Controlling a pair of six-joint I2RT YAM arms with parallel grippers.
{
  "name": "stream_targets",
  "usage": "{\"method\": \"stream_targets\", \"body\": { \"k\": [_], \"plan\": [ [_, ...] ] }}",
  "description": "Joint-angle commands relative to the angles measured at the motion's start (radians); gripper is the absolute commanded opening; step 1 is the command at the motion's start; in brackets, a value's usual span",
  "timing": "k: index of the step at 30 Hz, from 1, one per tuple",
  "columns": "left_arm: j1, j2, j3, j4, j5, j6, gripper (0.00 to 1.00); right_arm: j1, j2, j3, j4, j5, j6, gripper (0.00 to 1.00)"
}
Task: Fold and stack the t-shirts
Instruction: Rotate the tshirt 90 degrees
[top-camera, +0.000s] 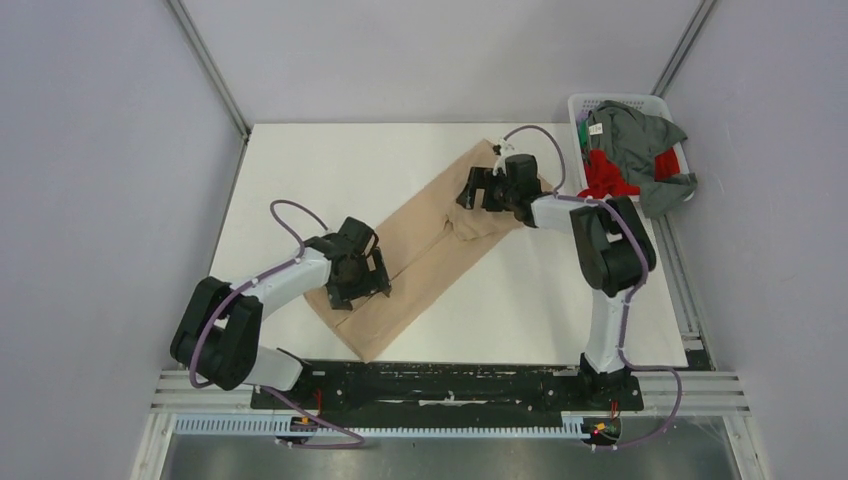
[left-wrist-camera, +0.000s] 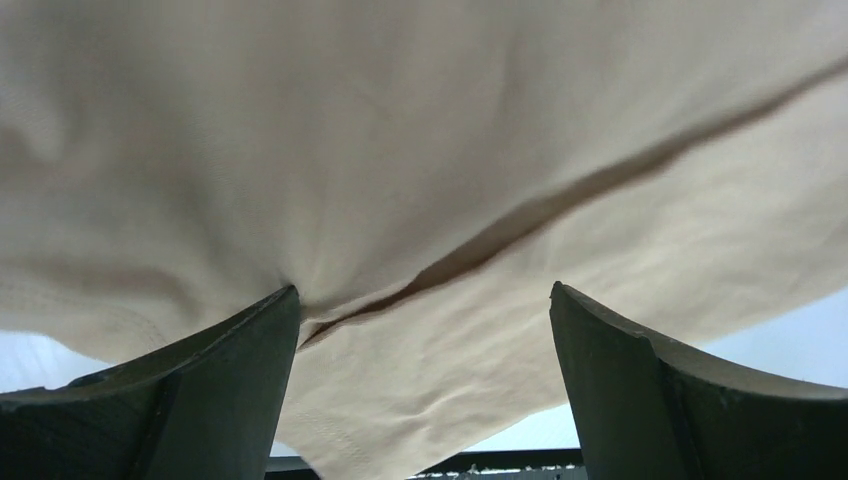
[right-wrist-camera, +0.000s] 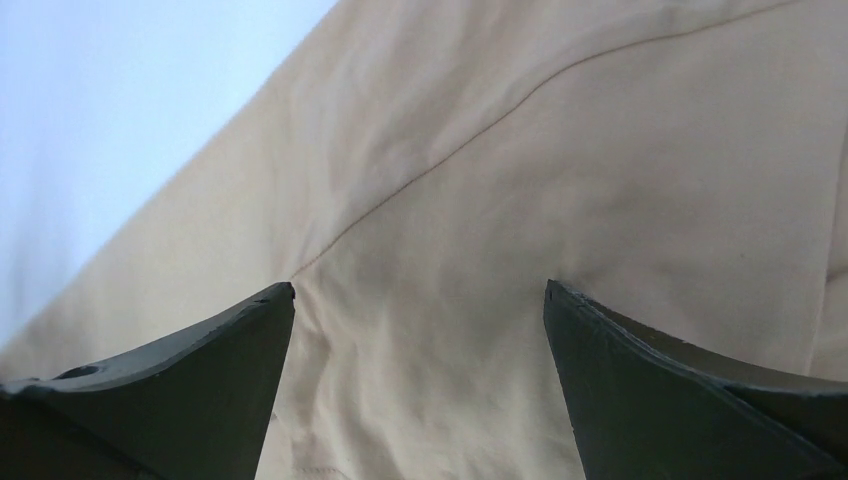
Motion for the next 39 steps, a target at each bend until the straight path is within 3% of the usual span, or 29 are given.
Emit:
{"method": "stream_targets", "body": {
  "k": [1, 10, 12, 17, 23, 29, 34, 39],
  "plan": [
    [-0.105, 0.029, -0.026, 0.009, 0.101, -0.064, 1.00, 0.001, 0.233, 0.234, -0.066, -0.179, 0.027, 0.98],
    [-0.387, 0.143, 0.040, 0.127, 0.206, -0.156, 1.00, 0.041, 0.623, 0.895, -0.280, -0.204, -0.046, 0.98],
    [-0.426, 0.198, 0.082, 0.145, 0.204, -0.143, 1.00, 0.056, 0.672, 0.970, -0.244, -0.199, -0.031, 0.98],
    [-0.510, 0.356, 0.152, 0.219, 0.213, -0.144, 1.00, 0.078, 0.691, 0.964, -0.006, -0.257, 0.080, 0.98],
    [-0.598, 0.431, 0.236, 0.251, 0.222, -0.141, 1.00, 0.119, 0.707, 1.015, 0.088, -0.219, 0.056, 0.98],
    [-0.644, 0.454, 0.340, 0.269, 0.169, -0.120, 1.00, 0.120, 0.672, 1.011, 0.049, -0.174, -0.014, 0.98],
    [-0.646, 0.362, 0.333, 0.226, 0.075, -0.098, 1.00, 0.104, 0.566, 0.992, -0.022, -0.163, -0.059, 0.98],
    [-0.650, 0.148, 0.273, 0.102, -0.067, -0.065, 1.00, 0.078, 0.296, 0.754, -0.023, -0.191, -0.113, 0.98]
  ]
}}
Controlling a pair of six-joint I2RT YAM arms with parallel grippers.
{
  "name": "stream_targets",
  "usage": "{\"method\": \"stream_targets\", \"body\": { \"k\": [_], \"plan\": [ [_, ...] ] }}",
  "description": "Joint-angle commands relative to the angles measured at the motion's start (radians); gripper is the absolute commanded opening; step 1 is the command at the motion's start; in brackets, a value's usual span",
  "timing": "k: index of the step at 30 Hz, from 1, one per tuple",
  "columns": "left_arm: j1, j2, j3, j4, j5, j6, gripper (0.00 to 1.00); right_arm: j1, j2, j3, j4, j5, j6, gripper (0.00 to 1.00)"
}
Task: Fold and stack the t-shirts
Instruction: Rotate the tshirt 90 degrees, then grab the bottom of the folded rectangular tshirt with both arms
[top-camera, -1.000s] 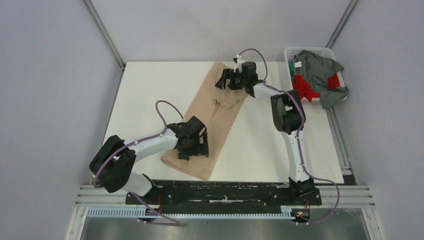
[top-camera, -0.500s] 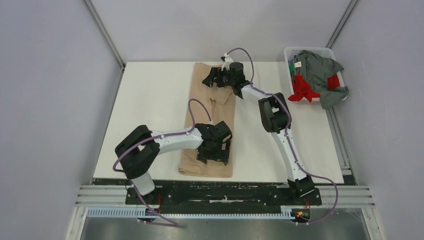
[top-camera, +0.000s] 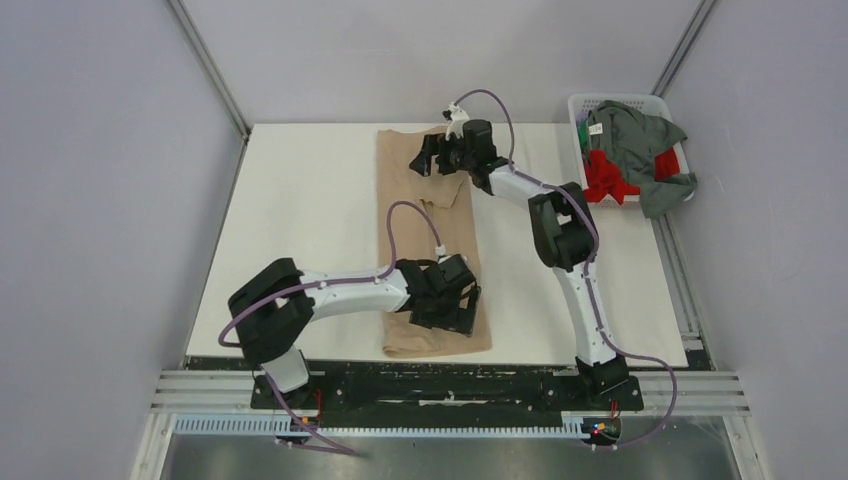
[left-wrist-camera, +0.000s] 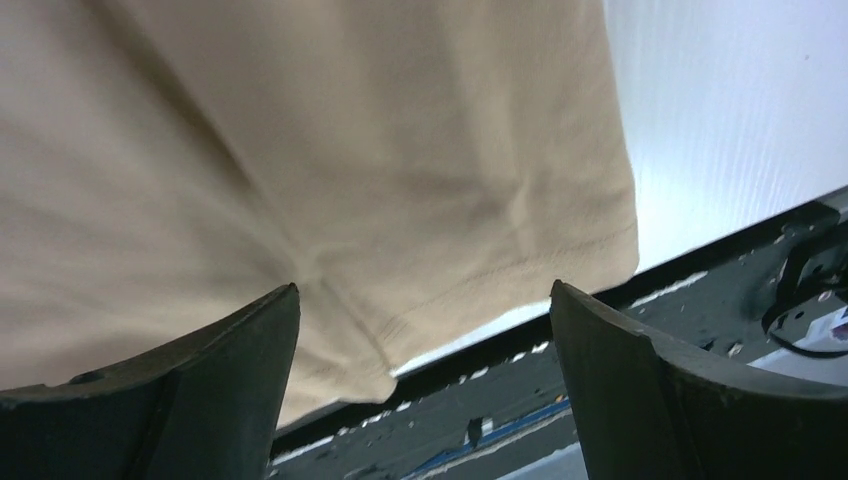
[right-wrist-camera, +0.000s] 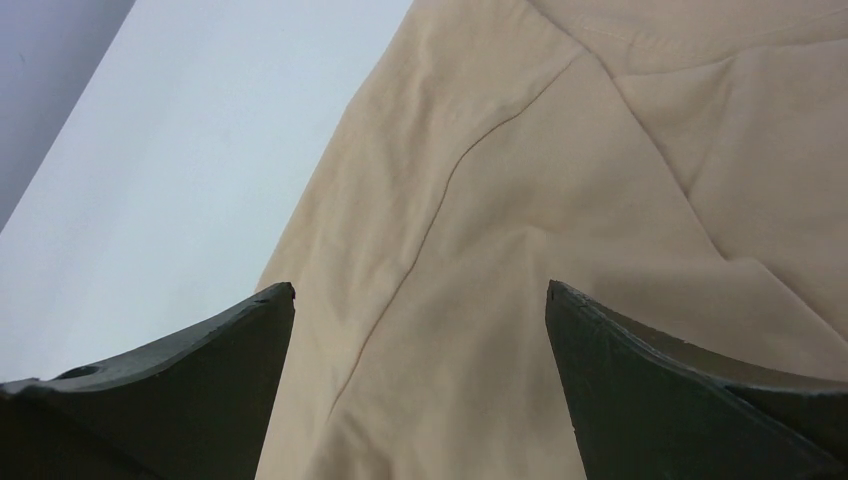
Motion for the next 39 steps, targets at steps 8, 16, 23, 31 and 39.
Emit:
{"method": "stream_targets", "body": {
  "k": [8, 16, 23, 31, 39],
  "plan": [
    [0.018, -0.473, -0.174, -0.264, -0.269, -0.130, 1.00, -0.039, -0.750, -0.644, -0.128, 0.102, -0.190, 0.98],
    [0.139, -0.631, -0.422, -0.185, -0.144, -0.265, 1.00, -0.038, -1.099, -1.199, -0.065, 0.168, -0.069, 0.98],
    [0.152, -0.655, -0.527, -0.111, -0.094, -0.304, 0.82, -0.030, -1.273, -1.399, -0.098, 0.112, -0.076, 0.98],
    [0.163, -0.591, -0.563, -0.036, -0.026, -0.319, 0.38, 0.049, -1.449, -1.493, -0.407, 0.030, -0.185, 0.96],
    [0.163, -0.601, -0.584, -0.033, 0.004, -0.339, 0.02, 0.164, -1.567, -1.574, -0.539, -0.051, -0.150, 0.86]
  ]
}}
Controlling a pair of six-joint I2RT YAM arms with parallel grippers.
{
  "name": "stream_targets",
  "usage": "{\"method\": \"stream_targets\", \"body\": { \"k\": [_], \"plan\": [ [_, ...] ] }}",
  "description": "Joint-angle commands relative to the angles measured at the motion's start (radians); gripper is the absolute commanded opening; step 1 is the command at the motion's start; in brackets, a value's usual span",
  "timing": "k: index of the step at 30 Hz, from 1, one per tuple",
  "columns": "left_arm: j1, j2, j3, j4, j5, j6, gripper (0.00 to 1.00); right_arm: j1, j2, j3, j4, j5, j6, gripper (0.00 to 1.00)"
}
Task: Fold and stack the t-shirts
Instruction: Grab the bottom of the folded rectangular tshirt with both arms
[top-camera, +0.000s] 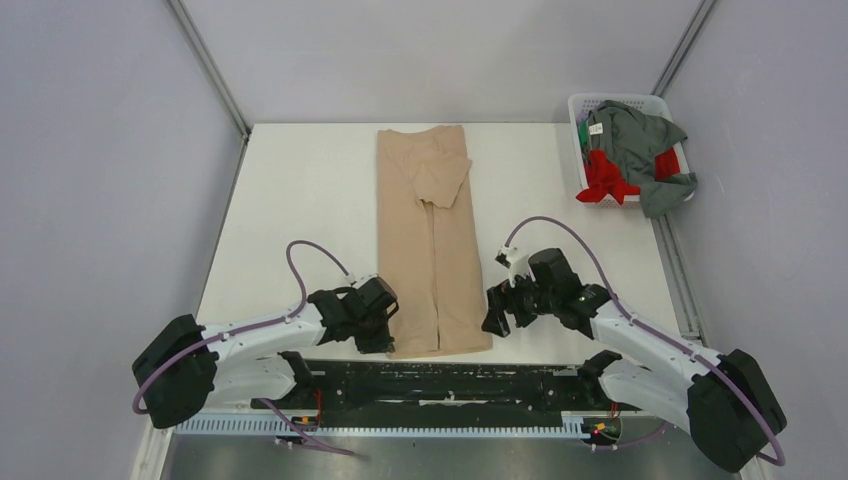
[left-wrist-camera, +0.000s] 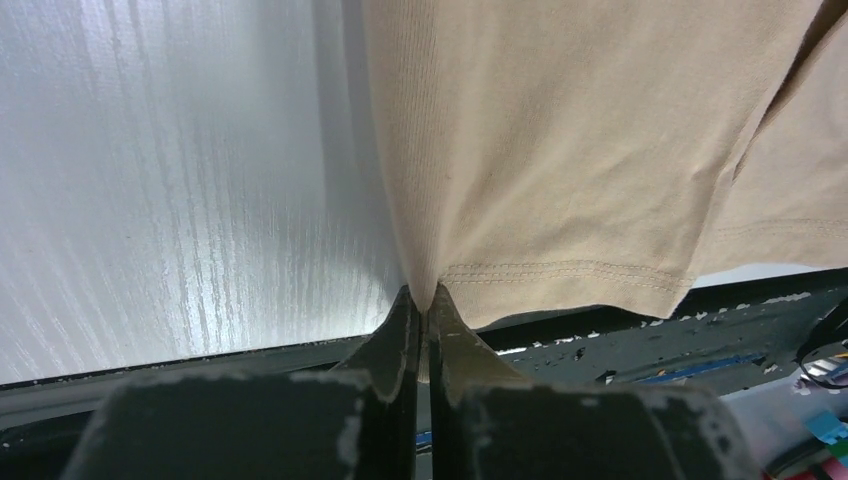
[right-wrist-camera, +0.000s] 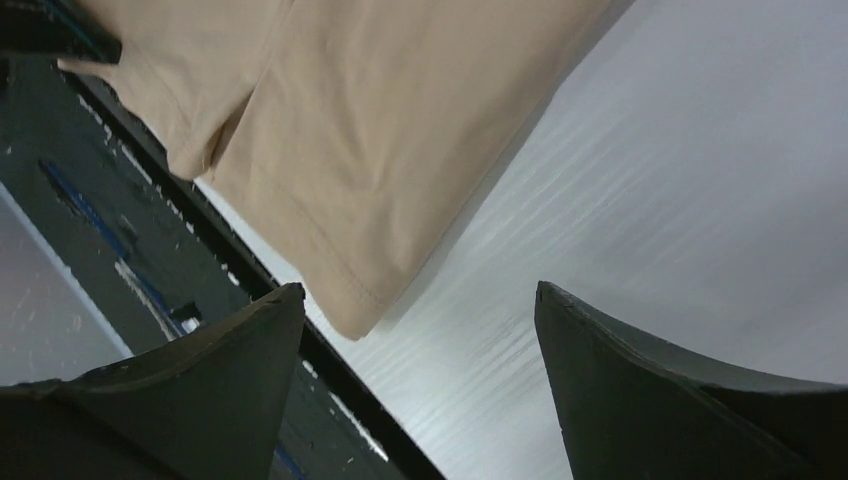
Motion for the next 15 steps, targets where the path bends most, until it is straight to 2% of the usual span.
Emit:
{"method": "stream_targets", "body": {
  "k": [1, 9, 15],
  "plan": [
    [0.003, -0.011, -0.017, 0.006, 0.031, -0.046, 0.02, 0.032, -0.077, -0.068, -0.077, -0.075, 0.031, 0.84],
    [0.003, -0.037, -0.031, 0.017, 0.042, -0.055, 0.02, 0.065, -0.181, -0.169, -0.057, -0.159, 0.118, 0.65],
    [0.003, -0.029, -0.038, 0.049, 0.055, -0.053, 0.02, 0.074, -0.153, -0.192, 0.064, -0.148, 0.153, 0.64]
  ]
}}
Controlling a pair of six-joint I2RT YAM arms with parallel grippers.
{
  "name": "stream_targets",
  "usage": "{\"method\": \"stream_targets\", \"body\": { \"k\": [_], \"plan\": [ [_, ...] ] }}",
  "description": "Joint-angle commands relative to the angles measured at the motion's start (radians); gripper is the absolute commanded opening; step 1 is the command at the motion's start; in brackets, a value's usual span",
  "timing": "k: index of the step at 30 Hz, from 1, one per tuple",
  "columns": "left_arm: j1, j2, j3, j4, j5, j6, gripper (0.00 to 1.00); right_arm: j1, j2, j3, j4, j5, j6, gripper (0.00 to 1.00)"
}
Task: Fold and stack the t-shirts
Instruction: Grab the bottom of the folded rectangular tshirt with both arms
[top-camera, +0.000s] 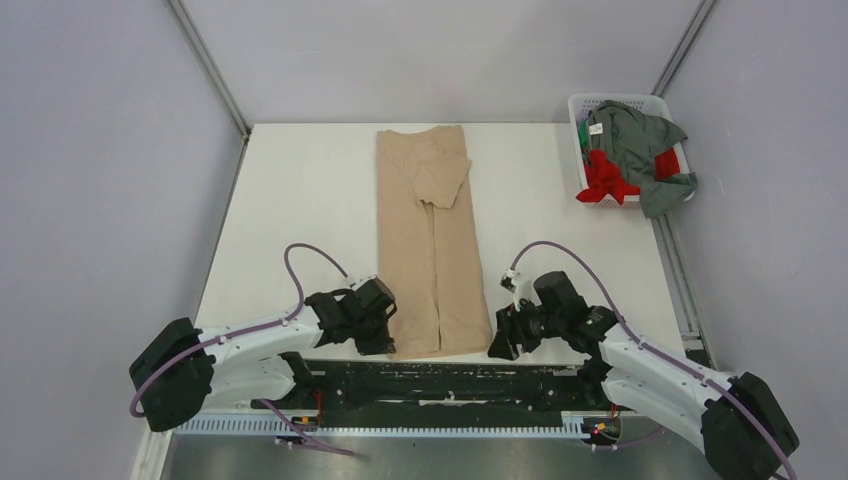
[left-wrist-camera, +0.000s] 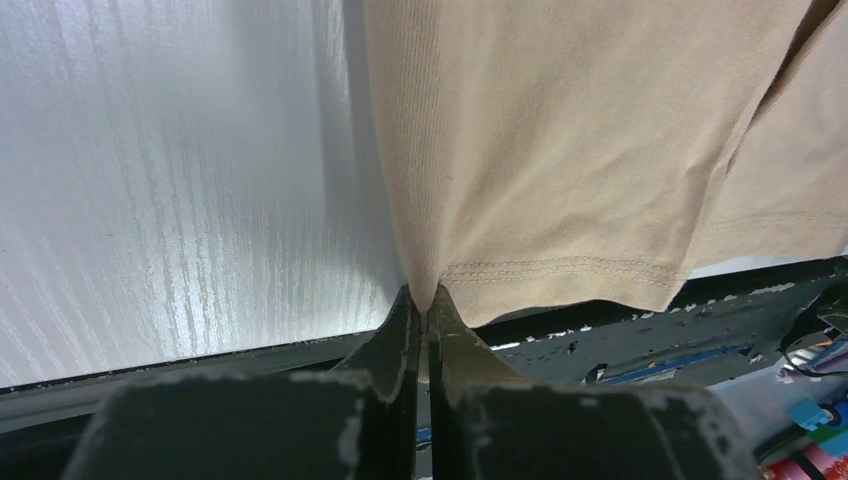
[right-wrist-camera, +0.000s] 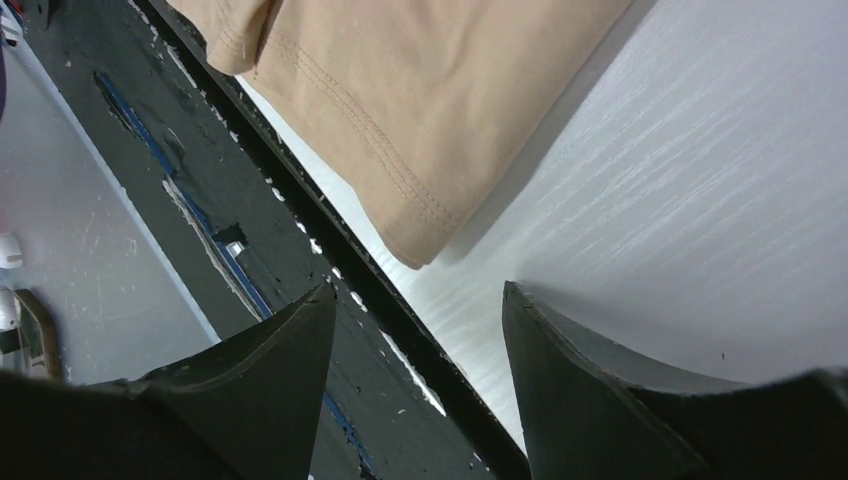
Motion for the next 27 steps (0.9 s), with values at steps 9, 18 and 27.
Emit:
{"method": "stream_targets", "body": {
  "k": [9, 18, 27],
  "plan": [
    [0.001, 0.009, 0.016, 0.018, 0.034, -0.011, 0.02, 0.031, 0.145, -0.067, 0.347, -0.097, 0.088, 0.44],
    [0.002, 0.041, 0.095, -0.010, 0.044, 0.049, 0.02, 0.036, 0.161, -0.038, 0.366, -0.101, 0.074, 0.00],
    [0.071, 0.111, 0.257, -0.056, 0.024, 0.170, 0.02, 0.024, 0.248, 0.102, 0.495, -0.028, 0.133, 0.00]
  ]
}}
